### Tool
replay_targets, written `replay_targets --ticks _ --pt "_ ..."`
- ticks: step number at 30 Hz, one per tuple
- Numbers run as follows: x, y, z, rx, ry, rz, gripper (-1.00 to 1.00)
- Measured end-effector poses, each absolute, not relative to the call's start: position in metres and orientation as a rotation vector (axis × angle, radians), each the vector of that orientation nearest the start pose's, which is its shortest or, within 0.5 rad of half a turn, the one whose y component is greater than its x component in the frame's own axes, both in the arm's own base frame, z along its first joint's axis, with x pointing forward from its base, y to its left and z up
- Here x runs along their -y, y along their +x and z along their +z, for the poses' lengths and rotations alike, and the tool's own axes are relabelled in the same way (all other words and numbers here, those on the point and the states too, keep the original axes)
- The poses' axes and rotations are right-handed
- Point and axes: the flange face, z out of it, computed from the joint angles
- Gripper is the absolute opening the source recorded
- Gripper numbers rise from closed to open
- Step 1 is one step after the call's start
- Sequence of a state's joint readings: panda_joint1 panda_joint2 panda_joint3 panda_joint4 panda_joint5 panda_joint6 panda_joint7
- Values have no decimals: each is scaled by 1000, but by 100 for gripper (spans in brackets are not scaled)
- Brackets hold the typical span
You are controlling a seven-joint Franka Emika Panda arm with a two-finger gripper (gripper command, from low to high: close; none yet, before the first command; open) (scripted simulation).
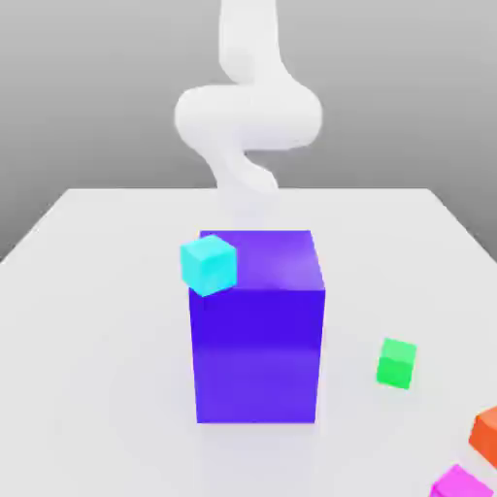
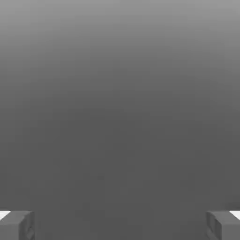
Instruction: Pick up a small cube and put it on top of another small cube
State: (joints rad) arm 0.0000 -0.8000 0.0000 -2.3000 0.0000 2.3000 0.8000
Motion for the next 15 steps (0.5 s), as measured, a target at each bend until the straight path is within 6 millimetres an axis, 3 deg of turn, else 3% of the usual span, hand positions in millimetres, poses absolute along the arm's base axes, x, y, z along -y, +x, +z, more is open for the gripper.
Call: replay_targets --ticks 1,2,4,6,9,10,11,12,15 --pt "-10 372 691 -999 -2492 -981 0" --pt "-10 372 691 -999 -2492 -981 0" --pt "-33 419 648 -932 -2599 -881 0" --pt "-33 419 648 -932 -2599 -881 0" --pt "-69 472 580 -825 -2737 -736 0" --pt "-69 472 580 -825 -2737 -736 0" --pt "-81 486 555 -786 -2778 -687 0" --pt "-81 486 555 -786 -2778 -687 0" --pt "-115 516 487 -679 -2879 -555 0"
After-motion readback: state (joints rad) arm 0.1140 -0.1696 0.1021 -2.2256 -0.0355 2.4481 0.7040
